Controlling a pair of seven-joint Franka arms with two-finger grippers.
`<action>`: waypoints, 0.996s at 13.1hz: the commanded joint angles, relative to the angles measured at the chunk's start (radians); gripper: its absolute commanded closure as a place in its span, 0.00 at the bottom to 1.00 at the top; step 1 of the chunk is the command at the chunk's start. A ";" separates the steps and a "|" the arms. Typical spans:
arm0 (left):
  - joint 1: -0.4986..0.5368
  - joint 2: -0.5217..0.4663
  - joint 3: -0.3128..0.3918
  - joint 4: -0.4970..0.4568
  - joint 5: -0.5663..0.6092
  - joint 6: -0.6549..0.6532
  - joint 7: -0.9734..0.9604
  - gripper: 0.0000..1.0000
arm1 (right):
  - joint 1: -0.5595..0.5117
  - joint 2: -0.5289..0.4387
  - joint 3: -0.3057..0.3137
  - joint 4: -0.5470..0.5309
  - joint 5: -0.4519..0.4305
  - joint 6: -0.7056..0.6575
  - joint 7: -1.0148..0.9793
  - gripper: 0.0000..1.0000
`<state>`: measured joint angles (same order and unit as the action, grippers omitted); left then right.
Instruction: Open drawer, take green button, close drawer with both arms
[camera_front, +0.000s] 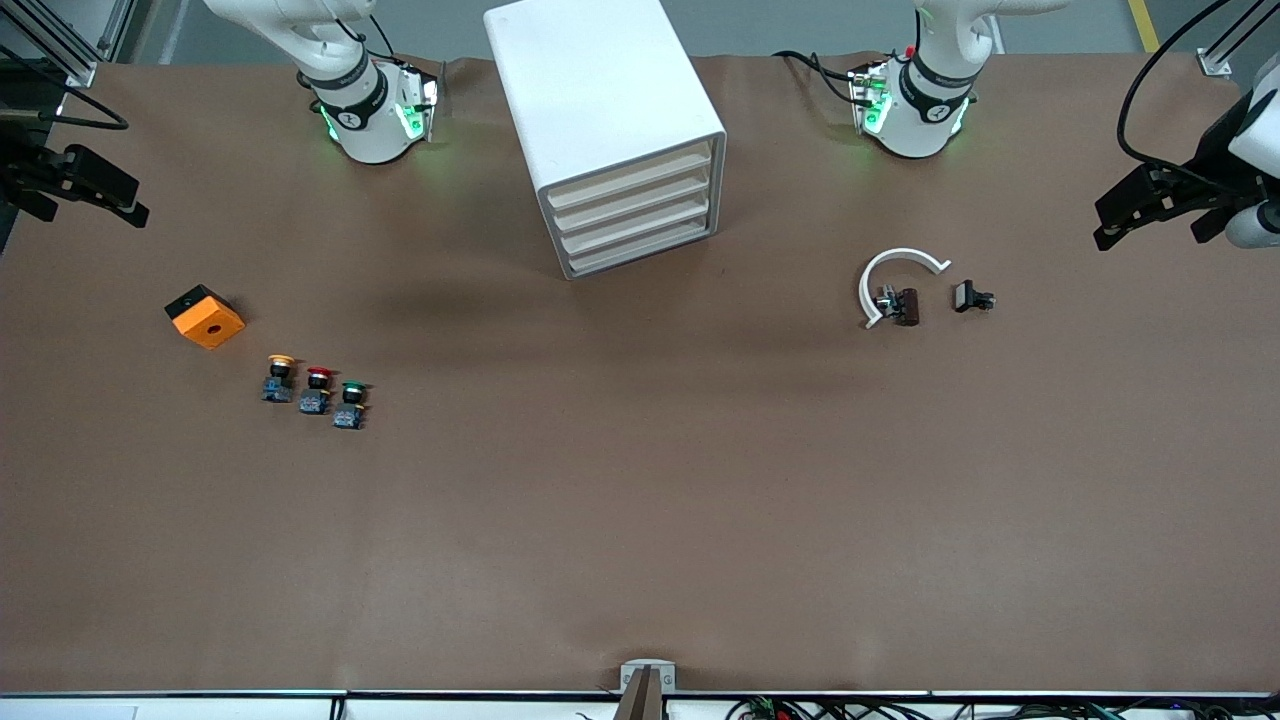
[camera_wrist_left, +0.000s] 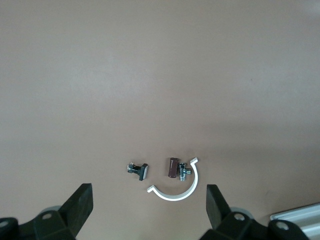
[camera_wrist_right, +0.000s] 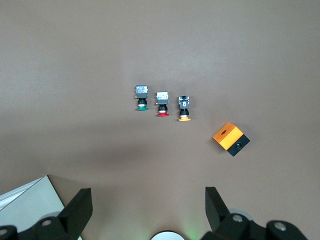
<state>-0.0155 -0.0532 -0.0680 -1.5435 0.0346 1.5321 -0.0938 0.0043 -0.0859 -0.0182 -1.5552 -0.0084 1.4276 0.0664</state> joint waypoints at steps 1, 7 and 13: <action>0.008 -0.027 0.005 -0.018 -0.015 -0.009 0.066 0.00 | -0.018 0.015 0.012 0.032 -0.007 -0.021 -0.005 0.00; 0.032 -0.013 0.007 -0.010 -0.015 -0.024 0.108 0.00 | -0.017 0.015 0.012 0.032 -0.008 -0.021 -0.007 0.00; 0.025 0.003 -0.004 0.019 -0.013 -0.024 0.000 0.00 | -0.017 0.015 0.012 0.032 -0.008 -0.021 -0.007 0.00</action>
<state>0.0072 -0.0523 -0.0702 -1.5445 0.0345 1.5178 -0.0986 0.0042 -0.0858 -0.0182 -1.5552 -0.0084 1.4275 0.0664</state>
